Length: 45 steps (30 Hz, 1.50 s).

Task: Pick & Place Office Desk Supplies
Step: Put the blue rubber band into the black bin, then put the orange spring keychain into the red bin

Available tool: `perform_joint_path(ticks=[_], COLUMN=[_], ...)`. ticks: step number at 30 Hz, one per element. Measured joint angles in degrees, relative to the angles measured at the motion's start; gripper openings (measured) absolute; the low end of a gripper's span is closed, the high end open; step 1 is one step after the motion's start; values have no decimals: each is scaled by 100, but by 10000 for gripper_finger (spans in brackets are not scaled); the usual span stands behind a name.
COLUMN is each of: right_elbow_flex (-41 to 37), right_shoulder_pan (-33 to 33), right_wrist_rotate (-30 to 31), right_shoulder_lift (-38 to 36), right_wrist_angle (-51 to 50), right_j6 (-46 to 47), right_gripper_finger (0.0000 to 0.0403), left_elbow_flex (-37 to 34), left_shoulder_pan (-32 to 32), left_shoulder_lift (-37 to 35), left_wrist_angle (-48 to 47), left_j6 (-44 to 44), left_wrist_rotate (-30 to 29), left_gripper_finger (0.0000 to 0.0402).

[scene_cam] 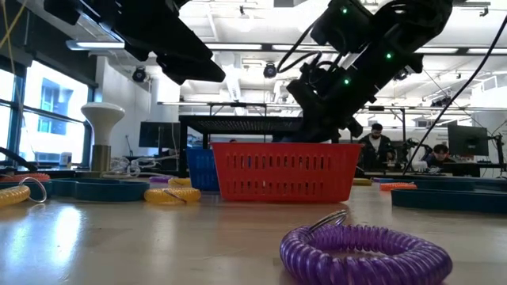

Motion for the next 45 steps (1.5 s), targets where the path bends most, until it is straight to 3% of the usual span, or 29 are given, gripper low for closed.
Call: perform_joint_path(ticks=[11,24,29,38,45], right_elbow_flex=[0,0,2,2,0], right_shoulder_pan=[-2,13,13,13,15], right_wrist_rotate=[-393,-84,-105,-149,-230], right_shoulder_lift=[0,0,0,-4,-166], right_wrist_angle=[-117,-187,-185,-88,-128], right_j6=[-58,-257,-213,-270,-848], right_gripper_finger=[14,158,193,190,189], left_elbow_flex=[0,0,0,0,0], left_shoulder_pan=[0,0,0,0,0], left_shoulder_lift=[0,0,0,0,0], left_wrist_angle=[-1,-1,-3,-7,-61], left_j6=[-7,-15,-13,-13,-13], left_wrist_rotate=[1,-1,-1,1,0], left_gripper_finger=[215,215,215,215,215])
